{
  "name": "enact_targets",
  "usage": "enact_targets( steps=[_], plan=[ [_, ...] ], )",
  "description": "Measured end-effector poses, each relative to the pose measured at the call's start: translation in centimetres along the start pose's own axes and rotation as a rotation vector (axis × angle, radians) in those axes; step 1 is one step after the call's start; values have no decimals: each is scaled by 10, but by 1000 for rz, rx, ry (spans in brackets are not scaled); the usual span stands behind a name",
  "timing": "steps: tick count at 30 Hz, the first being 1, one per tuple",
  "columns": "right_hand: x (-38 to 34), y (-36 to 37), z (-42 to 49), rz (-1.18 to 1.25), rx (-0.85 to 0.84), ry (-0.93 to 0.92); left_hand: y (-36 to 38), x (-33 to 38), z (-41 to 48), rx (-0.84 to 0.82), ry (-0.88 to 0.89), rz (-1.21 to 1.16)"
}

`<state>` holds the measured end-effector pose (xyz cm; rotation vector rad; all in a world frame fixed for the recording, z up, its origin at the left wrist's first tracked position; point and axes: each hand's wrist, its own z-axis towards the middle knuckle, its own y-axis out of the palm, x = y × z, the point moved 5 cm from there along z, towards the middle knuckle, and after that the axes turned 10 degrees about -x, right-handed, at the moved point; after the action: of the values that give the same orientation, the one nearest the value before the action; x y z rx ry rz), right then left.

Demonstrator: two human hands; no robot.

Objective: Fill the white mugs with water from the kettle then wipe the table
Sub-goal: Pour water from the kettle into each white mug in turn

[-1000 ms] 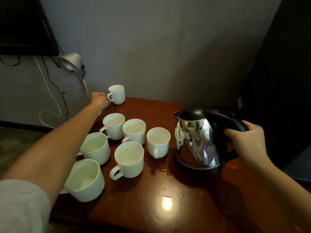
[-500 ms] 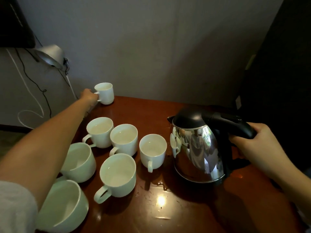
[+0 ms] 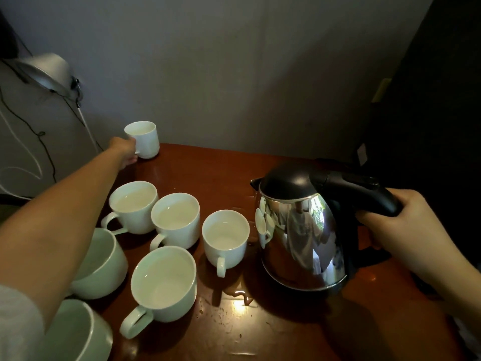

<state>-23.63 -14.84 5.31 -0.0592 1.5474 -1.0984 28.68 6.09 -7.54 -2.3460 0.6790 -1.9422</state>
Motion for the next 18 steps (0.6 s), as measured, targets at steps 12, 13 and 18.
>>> enact_targets(
  steps=[12,13,18],
  plan=[
    [2,1,-1,11,-10,3,9,13,-41,-30,31,-163],
    [2,1,-1,12,-11,2,6,19,-52,-47,58,-190],
    [1,1,-7,37,13,-5,-14,67,-129,-151,220,-316]
  ],
)
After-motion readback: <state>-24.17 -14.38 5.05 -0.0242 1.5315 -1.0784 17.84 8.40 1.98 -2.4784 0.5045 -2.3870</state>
